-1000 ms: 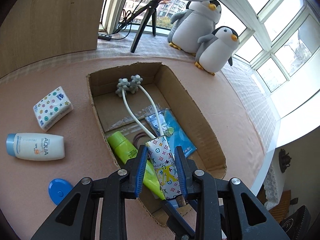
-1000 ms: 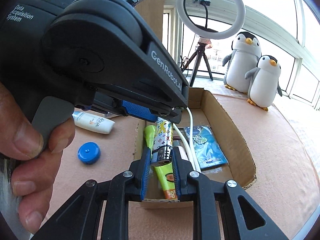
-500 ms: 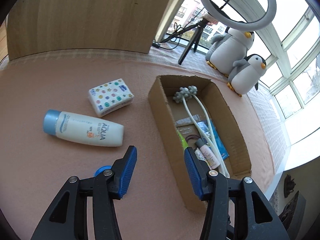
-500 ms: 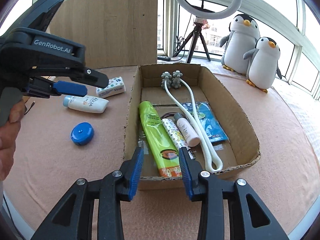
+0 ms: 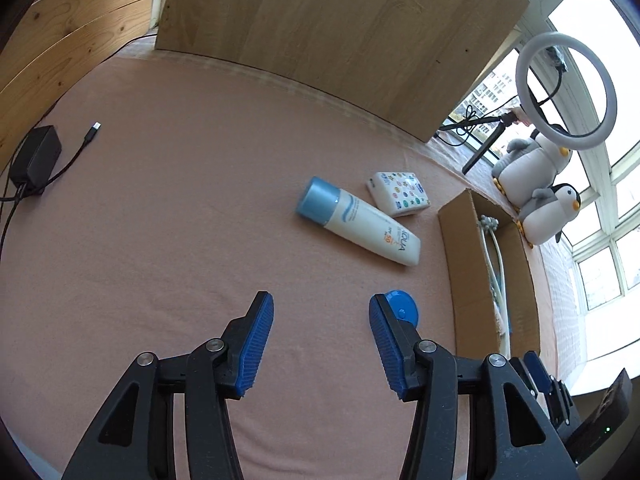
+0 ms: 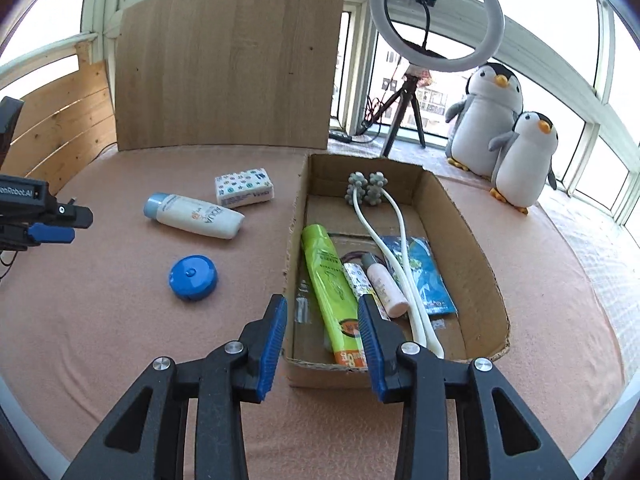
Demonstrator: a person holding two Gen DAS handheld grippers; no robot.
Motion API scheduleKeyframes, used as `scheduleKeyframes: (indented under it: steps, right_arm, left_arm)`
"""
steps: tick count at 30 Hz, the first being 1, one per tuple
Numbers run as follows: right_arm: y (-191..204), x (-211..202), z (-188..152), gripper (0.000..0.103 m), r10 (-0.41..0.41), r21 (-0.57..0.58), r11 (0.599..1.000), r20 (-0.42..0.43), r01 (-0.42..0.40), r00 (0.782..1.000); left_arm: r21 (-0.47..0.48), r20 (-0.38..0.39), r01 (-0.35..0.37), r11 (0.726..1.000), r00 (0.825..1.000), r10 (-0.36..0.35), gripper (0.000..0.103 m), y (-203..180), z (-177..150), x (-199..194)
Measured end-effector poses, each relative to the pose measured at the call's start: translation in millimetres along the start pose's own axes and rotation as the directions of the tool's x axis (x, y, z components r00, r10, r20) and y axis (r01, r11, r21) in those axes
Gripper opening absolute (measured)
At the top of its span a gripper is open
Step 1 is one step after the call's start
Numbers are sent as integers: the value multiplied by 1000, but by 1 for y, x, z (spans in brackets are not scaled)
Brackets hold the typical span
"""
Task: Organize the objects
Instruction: 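Withdraw both tools and move toward the blue tape measure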
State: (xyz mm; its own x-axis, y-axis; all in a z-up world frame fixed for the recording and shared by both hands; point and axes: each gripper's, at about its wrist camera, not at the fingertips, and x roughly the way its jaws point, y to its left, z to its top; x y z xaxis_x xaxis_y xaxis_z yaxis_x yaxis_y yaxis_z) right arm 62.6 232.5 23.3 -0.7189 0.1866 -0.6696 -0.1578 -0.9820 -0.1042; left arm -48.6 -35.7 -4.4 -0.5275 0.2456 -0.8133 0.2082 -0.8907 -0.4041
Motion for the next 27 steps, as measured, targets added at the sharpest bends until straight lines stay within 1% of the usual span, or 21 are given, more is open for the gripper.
scheduleKeyframes:
  steps: [2, 3, 4, 6, 8, 10, 12, 18, 20, 21, 22, 23, 27]
  right_arm:
    - [16, -9, 5, 40, 32, -34, 999, 38, -31, 999]
    - [26, -10, 6, 45, 59, -52, 997, 46, -57, 997]
    - [38, -9, 7, 54, 86, -76, 994, 39, -83, 996]
    - [61, 4, 5, 60, 141, -114, 983, -15, -142, 990]
    - [74, 24, -1, 60, 183, -103, 976, -79, -191, 980]
    - [80, 48, -6, 60, 200, -66, 975, -155, -212, 967]
    - [81, 65, -7, 60, 206, -32, 976, -190, -216, 960]
    - [88, 93, 3, 60, 187, -68, 977, -185, -202, 965]
    - [90, 99, 7, 60, 192, -83, 974, -188, -211, 963]
    - [91, 102, 8, 59, 196, -92, 972, -192, -216, 962]
    - [93, 104, 9, 49, 202, -100, 969, -196, -224, 960]
    - [95, 106, 9, 43, 207, -111, 966, -203, -233, 957]
    - [107, 105, 9, 43, 248, -161, 945, -208, -283, 946]
  left_arm:
    - [-18, 10, -6, 1000, 1000, 6, 54, 14, -4, -8]
    - [-26, 16, -7, 1000, 1000, 8, 55, 19, -6, -11]
    - [-32, 22, -10, 999, 1000, 11, 55, 25, -8, -16]
    - [-45, 32, -19, 999, 999, 21, 57, 34, -13, -23]
    - [-63, 34, -23, 998, 999, 25, 57, 44, -19, -28]
    - [-75, 35, -31, 997, 999, 34, 57, 54, -25, -32]
    - [-89, 35, -43, 995, 998, 47, 57, 64, -32, -36]
    - [-154, 26, -63, 986, 997, 68, 57, 99, -47, -42]
    - [-166, 31, -65, 984, 997, 71, 57, 109, -49, -44]
    - [-170, 35, -65, 983, 997, 71, 59, 112, -50, -45]
    - [-170, 40, -65, 983, 997, 73, 61, 115, -50, -46]
    - [-168, 46, -67, 983, 996, 76, 63, 117, -51, -46]
    - [-144, 72, -70, 987, 994, 81, 71, 127, -53, -50]
